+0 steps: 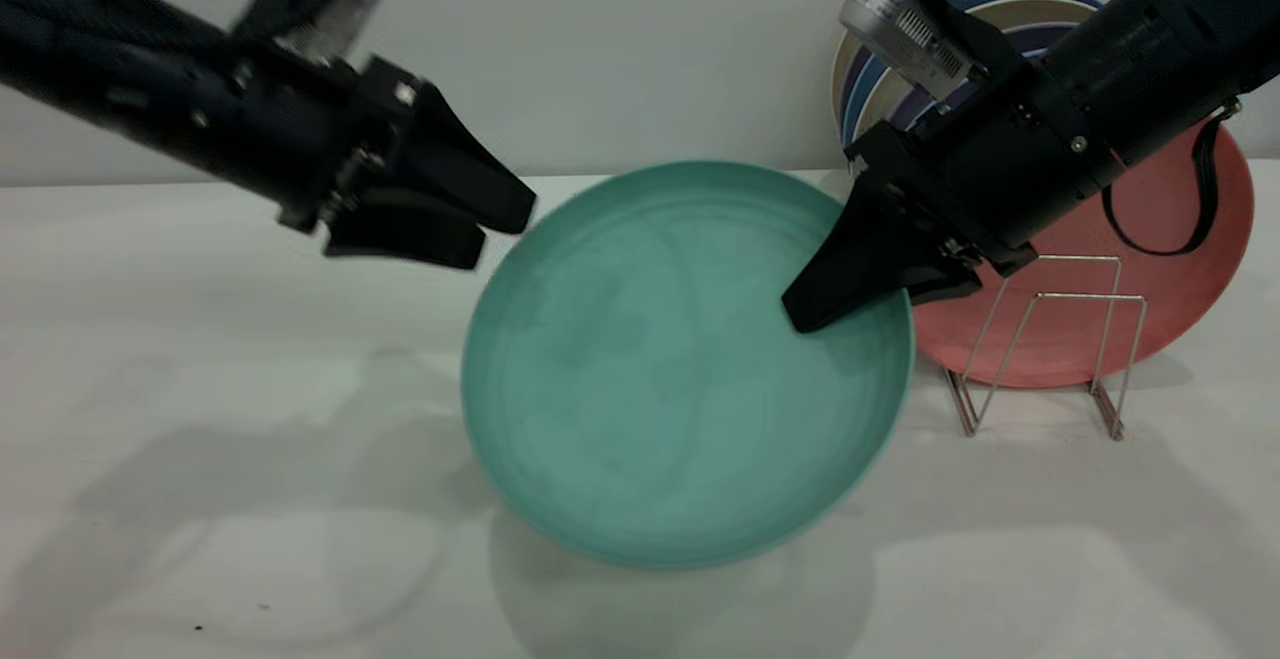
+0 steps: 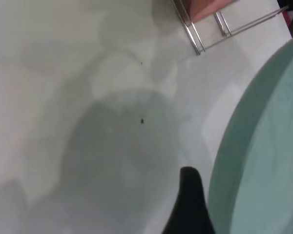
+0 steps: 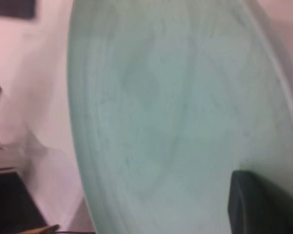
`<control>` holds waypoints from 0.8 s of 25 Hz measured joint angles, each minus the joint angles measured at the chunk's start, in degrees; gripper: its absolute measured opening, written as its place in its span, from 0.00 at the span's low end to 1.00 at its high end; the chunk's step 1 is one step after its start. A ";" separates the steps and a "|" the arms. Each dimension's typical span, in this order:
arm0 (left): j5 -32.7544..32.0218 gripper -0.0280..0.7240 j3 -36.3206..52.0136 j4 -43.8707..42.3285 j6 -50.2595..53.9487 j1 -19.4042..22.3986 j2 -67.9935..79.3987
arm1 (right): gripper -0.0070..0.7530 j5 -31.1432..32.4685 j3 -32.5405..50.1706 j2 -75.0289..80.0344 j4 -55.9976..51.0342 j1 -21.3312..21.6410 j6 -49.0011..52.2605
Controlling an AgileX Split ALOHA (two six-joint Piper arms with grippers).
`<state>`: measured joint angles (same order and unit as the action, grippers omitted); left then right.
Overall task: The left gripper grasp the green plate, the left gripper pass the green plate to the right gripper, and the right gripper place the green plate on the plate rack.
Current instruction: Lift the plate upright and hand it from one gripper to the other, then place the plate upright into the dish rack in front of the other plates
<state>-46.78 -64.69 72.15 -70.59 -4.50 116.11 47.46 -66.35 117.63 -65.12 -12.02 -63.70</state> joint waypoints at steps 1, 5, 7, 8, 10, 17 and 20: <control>-0.19 0.85 0.00 -0.72 0.00 0.79 -0.66 | 0.13 -0.40 0.00 -0.63 0.45 0.00 -1.02; -0.75 0.83 0.00 -2.49 0.84 3.92 -2.04 | 0.13 -1.47 0.00 -5.28 4.09 0.00 -8.43; -1.04 0.82 0.00 -2.69 1.74 5.49 -2.09 | 0.13 -1.61 0.00 -8.94 6.88 0.00 -14.66; -1.04 0.82 0.00 -2.77 2.20 6.07 -2.09 | 0.13 -1.98 0.00 -10.59 8.51 0.00 -18.60; -1.34 0.82 0.00 -2.88 2.63 6.61 -2.09 | 0.13 -4.18 0.00 -14.43 11.93 0.00 -26.70; -3.12 0.82 0.00 -2.95 2.83 6.66 -2.09 | 0.13 -15.71 0.10 -22.93 22.76 2.09 -40.70; -3.24 0.82 0.00 -2.95 2.83 6.66 -2.09 | 0.13 -17.42 0.16 -23.39 24.12 5.18 -41.67</control>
<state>-50.02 -64.69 69.20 -67.76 2.16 114.02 30.03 -66.18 94.24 -41.00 -6.84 -105.38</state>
